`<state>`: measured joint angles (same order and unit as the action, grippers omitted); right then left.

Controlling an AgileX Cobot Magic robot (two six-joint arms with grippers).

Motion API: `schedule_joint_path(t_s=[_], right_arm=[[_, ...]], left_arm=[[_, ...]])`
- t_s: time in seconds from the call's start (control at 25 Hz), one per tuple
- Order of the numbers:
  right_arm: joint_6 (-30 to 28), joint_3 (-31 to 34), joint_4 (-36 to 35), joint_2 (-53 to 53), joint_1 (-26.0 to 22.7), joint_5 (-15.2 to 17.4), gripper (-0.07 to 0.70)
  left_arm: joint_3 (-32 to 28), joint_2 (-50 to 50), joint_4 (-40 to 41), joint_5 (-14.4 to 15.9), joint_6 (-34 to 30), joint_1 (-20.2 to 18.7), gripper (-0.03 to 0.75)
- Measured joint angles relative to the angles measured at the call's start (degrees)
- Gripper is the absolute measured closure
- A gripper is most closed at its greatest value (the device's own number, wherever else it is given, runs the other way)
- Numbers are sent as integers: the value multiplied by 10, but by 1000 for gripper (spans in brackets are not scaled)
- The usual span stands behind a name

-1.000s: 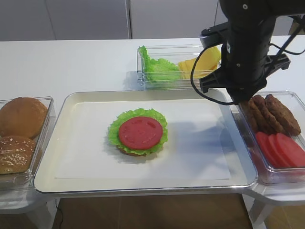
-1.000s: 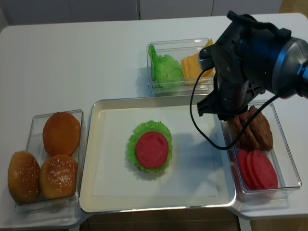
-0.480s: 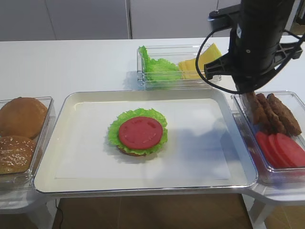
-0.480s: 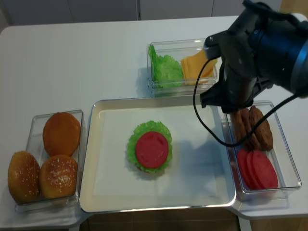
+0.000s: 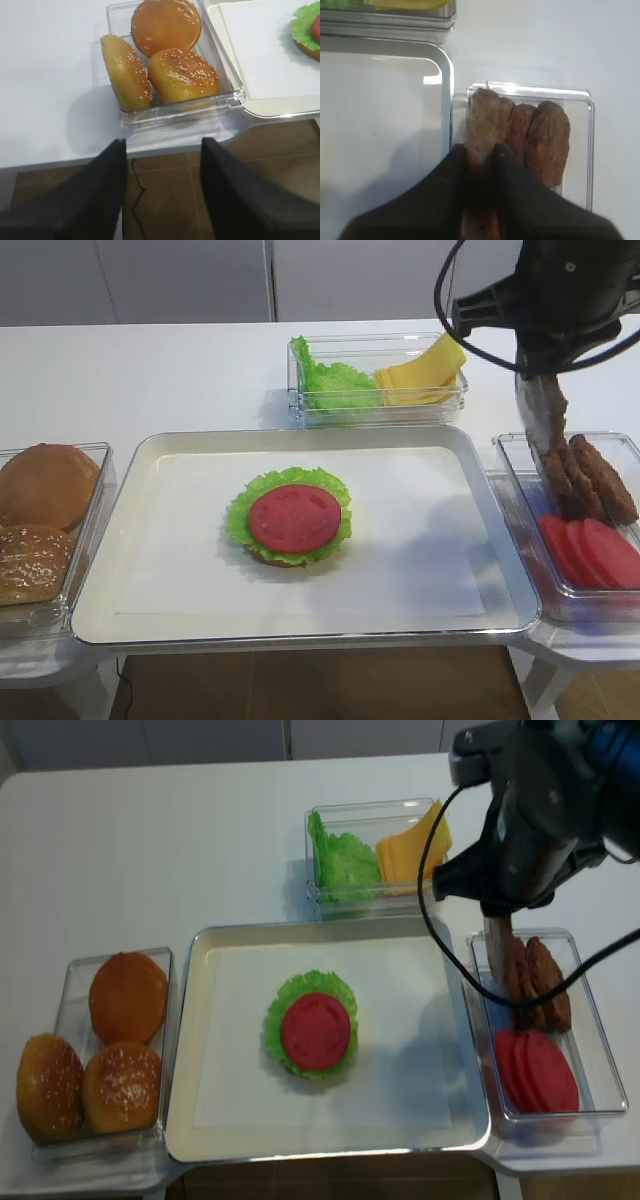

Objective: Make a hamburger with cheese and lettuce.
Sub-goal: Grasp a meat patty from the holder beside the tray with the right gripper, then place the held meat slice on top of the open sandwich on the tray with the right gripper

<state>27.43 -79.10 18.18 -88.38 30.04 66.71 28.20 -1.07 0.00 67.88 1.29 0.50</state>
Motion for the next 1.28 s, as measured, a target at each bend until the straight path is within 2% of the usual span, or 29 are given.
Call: schedule_joint_path(t_s=[0.2,0.48,0.84,1.08,1.28], right_arm=[[-6,-45,16,9,37,36,484],[0,-94,33,-4,127,45,484],[-3,-164,51,-112,215,47,484],[-21,-215,57,-183,247,45,484],[-35,-227,55,-210,257,43,484]], left_arm=[[0,0,0,0,0,0,356],[0,0,0,0,0,0,356],[0,0,0,0,0,0,356],[0,0,0,0,0,0,356],[0,0,0,0,0,0,356]])
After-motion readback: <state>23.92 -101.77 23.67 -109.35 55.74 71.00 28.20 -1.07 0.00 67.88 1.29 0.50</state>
